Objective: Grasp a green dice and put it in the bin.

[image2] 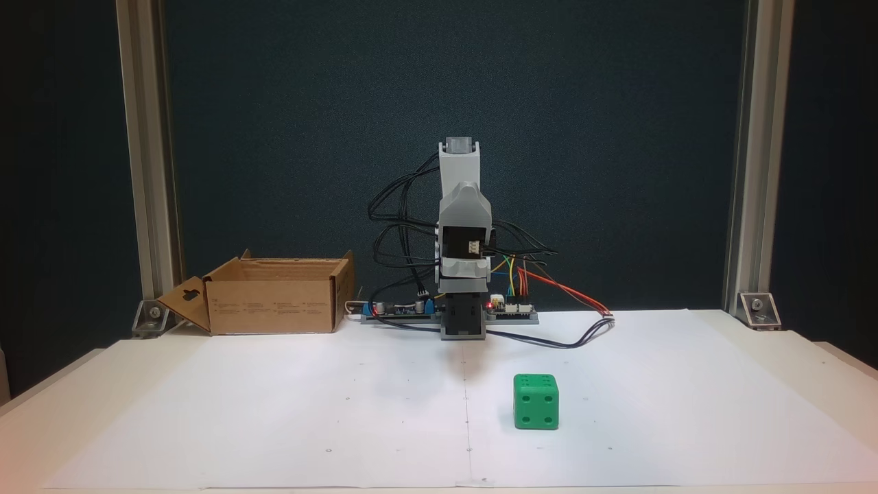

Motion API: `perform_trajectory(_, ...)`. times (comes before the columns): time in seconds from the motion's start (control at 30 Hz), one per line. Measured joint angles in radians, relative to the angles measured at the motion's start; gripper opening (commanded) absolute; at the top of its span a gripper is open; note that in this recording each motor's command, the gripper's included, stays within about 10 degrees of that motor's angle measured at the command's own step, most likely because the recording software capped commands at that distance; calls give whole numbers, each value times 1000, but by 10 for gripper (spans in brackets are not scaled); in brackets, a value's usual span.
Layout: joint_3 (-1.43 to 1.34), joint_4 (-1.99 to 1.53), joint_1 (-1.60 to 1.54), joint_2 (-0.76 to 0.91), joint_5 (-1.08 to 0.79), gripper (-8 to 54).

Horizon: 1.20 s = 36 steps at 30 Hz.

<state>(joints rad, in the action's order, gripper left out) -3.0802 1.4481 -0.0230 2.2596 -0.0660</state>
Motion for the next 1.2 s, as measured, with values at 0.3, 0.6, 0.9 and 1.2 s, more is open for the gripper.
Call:
perform_trajectory(0.3,0,-215,109,0,9,421)
perform_trajectory(0.6,0,-215,109,0,9,421)
perform_trajectory(0.9,0,-215,109,0,11,423)
perform_trajectory(1.2,0,-215,109,0,11,444)
